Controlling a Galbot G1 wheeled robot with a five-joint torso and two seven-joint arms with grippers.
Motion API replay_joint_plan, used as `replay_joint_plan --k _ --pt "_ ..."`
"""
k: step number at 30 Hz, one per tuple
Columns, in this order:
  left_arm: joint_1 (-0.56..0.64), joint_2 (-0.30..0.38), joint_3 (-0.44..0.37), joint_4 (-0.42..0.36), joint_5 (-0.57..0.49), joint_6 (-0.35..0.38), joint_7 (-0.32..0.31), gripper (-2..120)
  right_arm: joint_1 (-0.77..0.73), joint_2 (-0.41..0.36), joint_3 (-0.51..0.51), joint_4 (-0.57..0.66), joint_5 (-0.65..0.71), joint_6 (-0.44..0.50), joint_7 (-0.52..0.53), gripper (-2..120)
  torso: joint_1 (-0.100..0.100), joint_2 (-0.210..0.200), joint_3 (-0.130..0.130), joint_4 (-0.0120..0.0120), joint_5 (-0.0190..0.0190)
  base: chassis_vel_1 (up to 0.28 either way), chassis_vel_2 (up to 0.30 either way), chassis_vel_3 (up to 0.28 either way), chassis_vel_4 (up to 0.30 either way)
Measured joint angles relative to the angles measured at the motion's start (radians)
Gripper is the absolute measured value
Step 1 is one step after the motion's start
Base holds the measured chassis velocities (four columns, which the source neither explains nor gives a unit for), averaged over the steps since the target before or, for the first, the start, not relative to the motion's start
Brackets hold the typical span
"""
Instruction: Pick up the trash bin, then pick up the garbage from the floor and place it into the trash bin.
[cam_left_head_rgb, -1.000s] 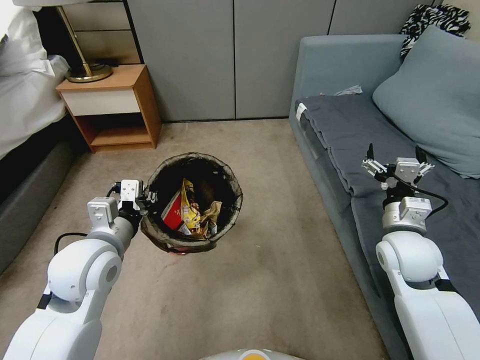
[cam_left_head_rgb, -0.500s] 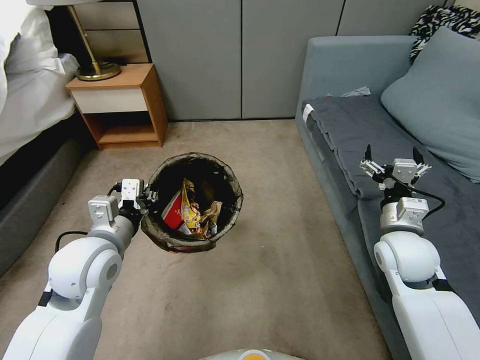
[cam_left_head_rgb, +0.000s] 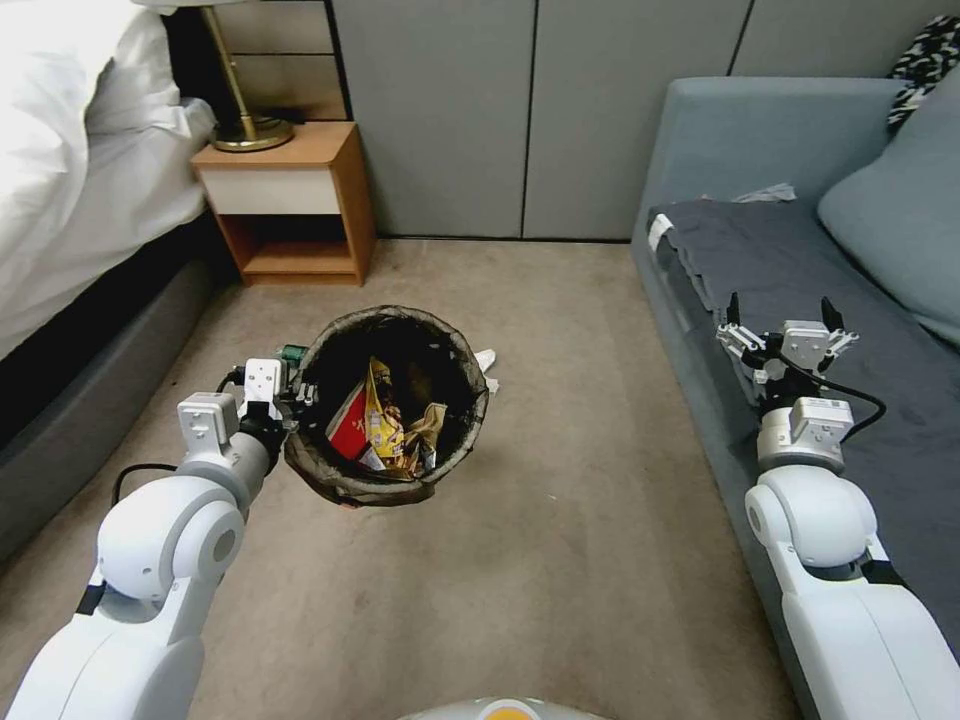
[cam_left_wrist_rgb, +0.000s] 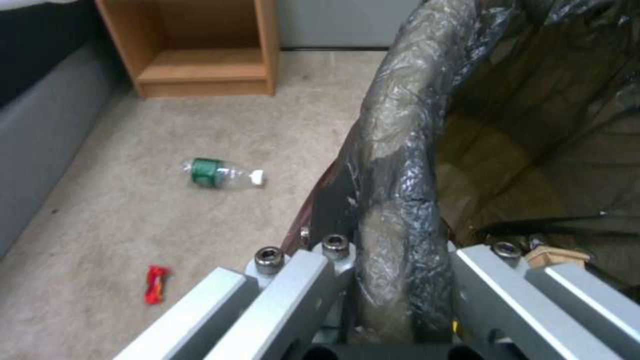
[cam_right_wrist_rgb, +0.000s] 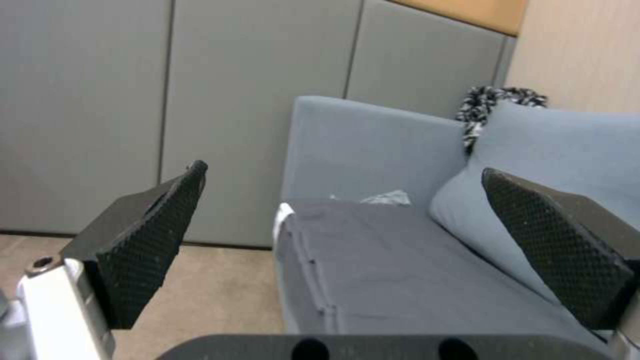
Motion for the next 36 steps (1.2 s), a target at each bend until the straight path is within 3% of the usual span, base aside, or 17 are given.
replay_joint_plan --k 36 --pt "-0.002 0.000 -0.009 0.003 0.002 0.000 0.007 1 -0.008 0.014 -0.015 -0.007 -0.012 0.002 -0.004 100 0.000 0.000 0.000 0.0000 0.0001 0.055 0.060 0.060 0.059"
